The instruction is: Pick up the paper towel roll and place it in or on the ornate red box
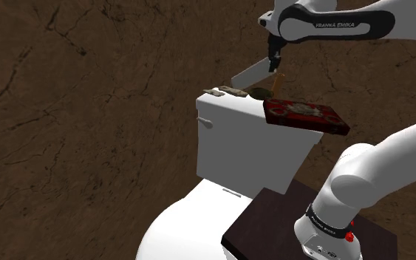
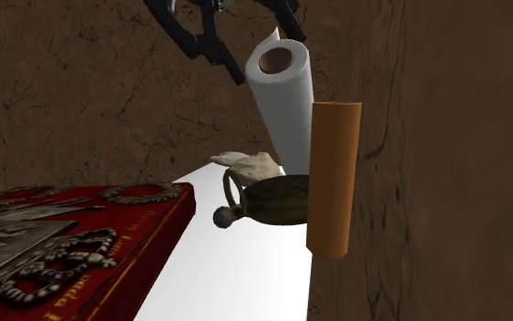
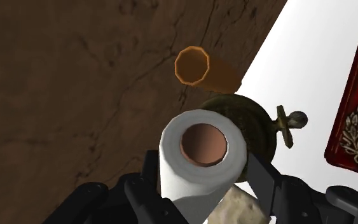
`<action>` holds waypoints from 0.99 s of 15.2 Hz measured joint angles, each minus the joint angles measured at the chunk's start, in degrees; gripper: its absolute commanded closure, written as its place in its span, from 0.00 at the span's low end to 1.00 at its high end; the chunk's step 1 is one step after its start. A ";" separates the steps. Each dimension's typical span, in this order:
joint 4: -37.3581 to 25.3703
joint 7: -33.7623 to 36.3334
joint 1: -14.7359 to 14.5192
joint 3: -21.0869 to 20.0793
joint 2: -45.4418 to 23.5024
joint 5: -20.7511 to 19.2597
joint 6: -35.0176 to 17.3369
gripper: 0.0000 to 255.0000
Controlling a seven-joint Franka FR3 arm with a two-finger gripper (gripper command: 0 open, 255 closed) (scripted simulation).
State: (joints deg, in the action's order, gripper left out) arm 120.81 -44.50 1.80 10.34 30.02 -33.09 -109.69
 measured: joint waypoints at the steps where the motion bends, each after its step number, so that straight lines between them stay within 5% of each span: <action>1: 1.31 -0.38 0.16 -0.13 2.15 -0.15 0.79 1.00; 15: 17.17 -8.01 3.49 -1.85 33.38 -0.89 14.25 1.00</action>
State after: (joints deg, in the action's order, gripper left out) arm 137.98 -52.52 5.29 8.49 63.40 -33.99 -95.44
